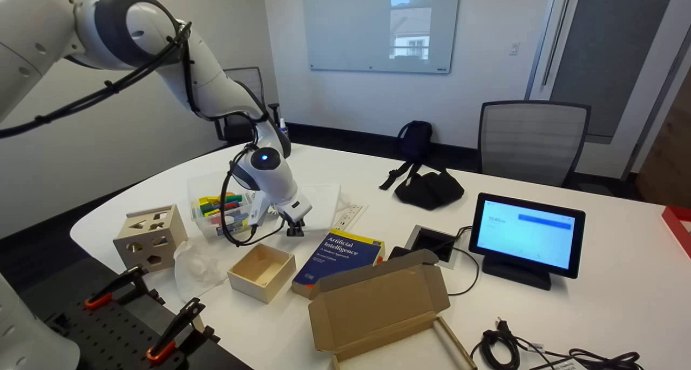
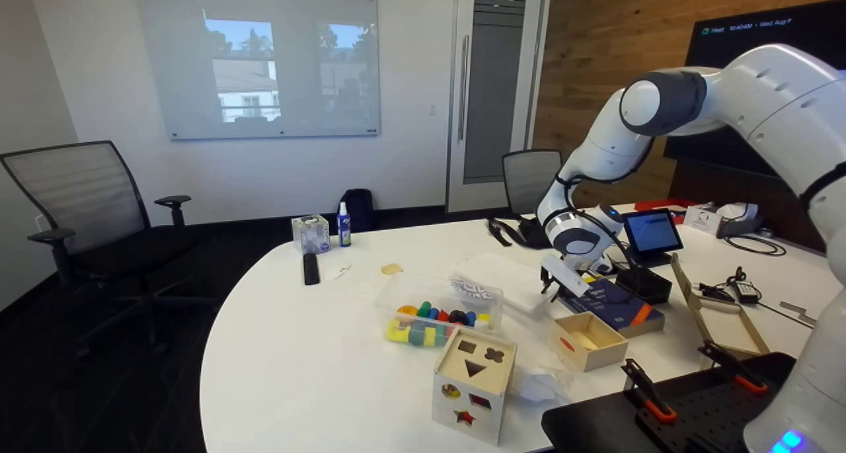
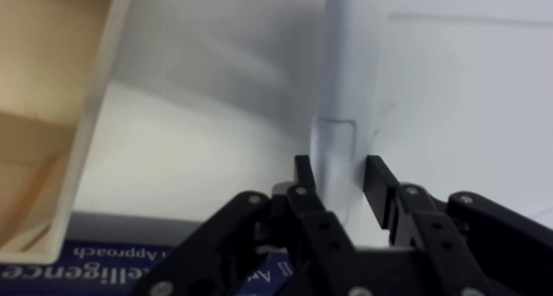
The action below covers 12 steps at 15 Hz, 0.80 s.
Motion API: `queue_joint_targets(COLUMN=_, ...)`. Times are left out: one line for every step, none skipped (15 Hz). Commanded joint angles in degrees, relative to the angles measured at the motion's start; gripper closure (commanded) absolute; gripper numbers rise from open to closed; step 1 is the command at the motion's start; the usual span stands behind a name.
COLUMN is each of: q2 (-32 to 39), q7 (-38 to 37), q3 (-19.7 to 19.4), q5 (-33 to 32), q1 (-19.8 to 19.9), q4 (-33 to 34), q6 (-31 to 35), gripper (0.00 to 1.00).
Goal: Remove the white lid from the lunchbox and put it on the table
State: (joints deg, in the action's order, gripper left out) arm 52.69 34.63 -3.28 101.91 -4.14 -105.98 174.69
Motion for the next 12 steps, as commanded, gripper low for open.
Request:
queue_joint_targets(q2=-1.82, q7=-2.74, q3=0.04, q5=-0.78, q1=0.46, q4=-0.08, q6=0.43, gripper=0.34)
queue_joint_targets(q2=-2.73, q7=-2.7, q3=-0.13, q5=-0.51, q1=0.46, q4=-0.37, q6=0.36, gripper=0.27)
queue_joint_targets(q2=-4.24, q7=-1.83, q3=-0.33, q5=0.11, q1=0.41, q4=-0.97, q6=0.26, gripper=0.19)
queue_joint_targets(q2=-5.56, q7=-1.37, q3=-0.44, q5=0.35, q1=0.37, q4=-1.56, q6=0.23, gripper=0.12)
queue_joint_targets(q2=-7.41, q7=-1.2, q3=-0.41, q5=0.17, q1=0.25, q4=-2.68, q6=0.24, gripper=0.03)
queue_joint_targets(q2=-9.3, q7=-0.93, q3=-0.33, q5=0.01, q1=0.21, q4=-3.74, q6=0.01, gripper=0.0)
queue_joint_targets(q2=-11.71, q7=-0.7, q3=-0.09, q5=-0.55, q1=0.0, q4=-5.52, q6=-0.15, gripper=0.0)
queue_joint_targets(q2=-14.31, q7=-1.88, q3=0.4, q5=-2.83, q1=-0.17, q4=-8.29, q6=-0.23, gripper=0.0)
queue_joint_targets(q2=-17.24, q7=-4.37, q3=1.26, q5=-7.9, q1=-0.18, q4=-12.45, q6=-1.08, gripper=0.0)
queue_joint_targets(q2=-19.24, q7=-5.89, q3=1.95, q5=-12.41, q1=0.13, q4=-15.28, q6=-3.2, gripper=0.0)
queue_joint_targets(q2=-20.86, q7=-8.94, q3=1.84, q5=-17.47, q1=-0.41, q4=-18.21, q6=-4.89, gripper=0.0)
queue_joint_targets(q2=-23.01, q7=-12.06, q3=1.04, q5=-22.29, q1=-1.38, q4=-21.45, q6=-6.77, gripper=0.0)
